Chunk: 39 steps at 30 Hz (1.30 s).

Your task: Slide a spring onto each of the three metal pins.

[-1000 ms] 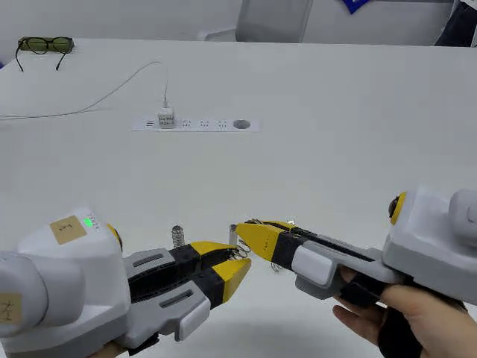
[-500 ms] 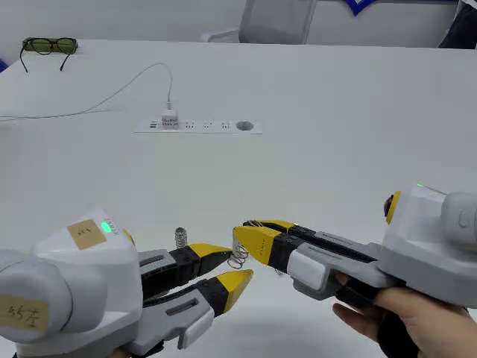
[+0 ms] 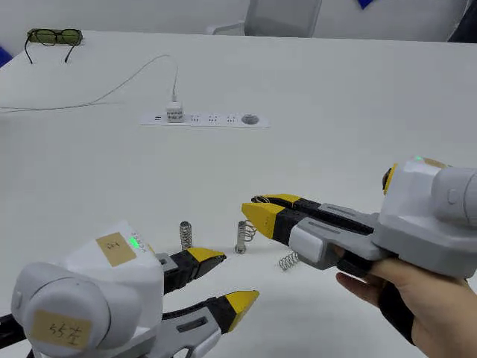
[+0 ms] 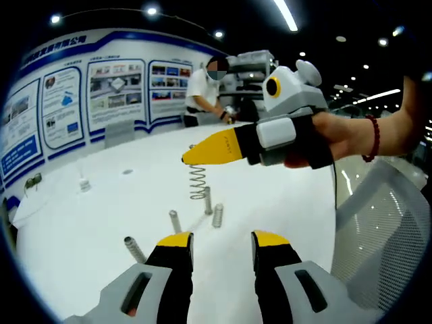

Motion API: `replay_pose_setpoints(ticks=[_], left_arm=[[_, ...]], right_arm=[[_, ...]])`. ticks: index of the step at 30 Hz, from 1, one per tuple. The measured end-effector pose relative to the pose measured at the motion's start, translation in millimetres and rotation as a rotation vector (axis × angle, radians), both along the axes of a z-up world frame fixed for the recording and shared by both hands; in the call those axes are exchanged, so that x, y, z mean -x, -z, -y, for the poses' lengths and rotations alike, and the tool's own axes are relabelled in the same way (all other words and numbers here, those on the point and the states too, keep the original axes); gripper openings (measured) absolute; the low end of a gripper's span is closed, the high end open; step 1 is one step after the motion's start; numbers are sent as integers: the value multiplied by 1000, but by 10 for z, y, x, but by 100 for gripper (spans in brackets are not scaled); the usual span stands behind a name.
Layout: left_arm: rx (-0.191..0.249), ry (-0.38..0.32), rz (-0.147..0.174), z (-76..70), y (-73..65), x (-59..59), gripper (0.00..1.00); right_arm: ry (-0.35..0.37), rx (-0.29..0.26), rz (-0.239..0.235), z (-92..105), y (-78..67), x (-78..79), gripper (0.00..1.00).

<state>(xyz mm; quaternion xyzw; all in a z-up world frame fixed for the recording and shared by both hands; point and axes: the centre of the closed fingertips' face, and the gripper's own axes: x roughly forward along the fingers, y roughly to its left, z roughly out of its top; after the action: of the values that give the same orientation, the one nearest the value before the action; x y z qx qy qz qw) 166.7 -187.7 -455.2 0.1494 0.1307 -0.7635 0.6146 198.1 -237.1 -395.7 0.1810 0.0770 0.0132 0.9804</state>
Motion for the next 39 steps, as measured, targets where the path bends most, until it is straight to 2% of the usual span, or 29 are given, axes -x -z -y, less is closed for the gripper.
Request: replay_pose_setpoints(ticks=[4,9,16,26,34,39], left_arm=[[-3,-9,5,-10,32,2,40],[-4,-19,-9,-13,56,-3,44],[-11,-38,-18,-20,99,-29,51],[-23,-51,-12,-19,151,-67,58],[-25,-67,-28,-22,165,-94,62],[-30,-70,-33,-24,186,-93,63]], right_arm=[[7,12,0,80,17,-57,11],[8,44,-14,152,71,-114,11],[4,107,-40,201,156,-185,12],[-6,154,-66,215,284,-290,12],[16,202,-92,298,389,-343,12],[11,206,-99,310,435,-367,12]])
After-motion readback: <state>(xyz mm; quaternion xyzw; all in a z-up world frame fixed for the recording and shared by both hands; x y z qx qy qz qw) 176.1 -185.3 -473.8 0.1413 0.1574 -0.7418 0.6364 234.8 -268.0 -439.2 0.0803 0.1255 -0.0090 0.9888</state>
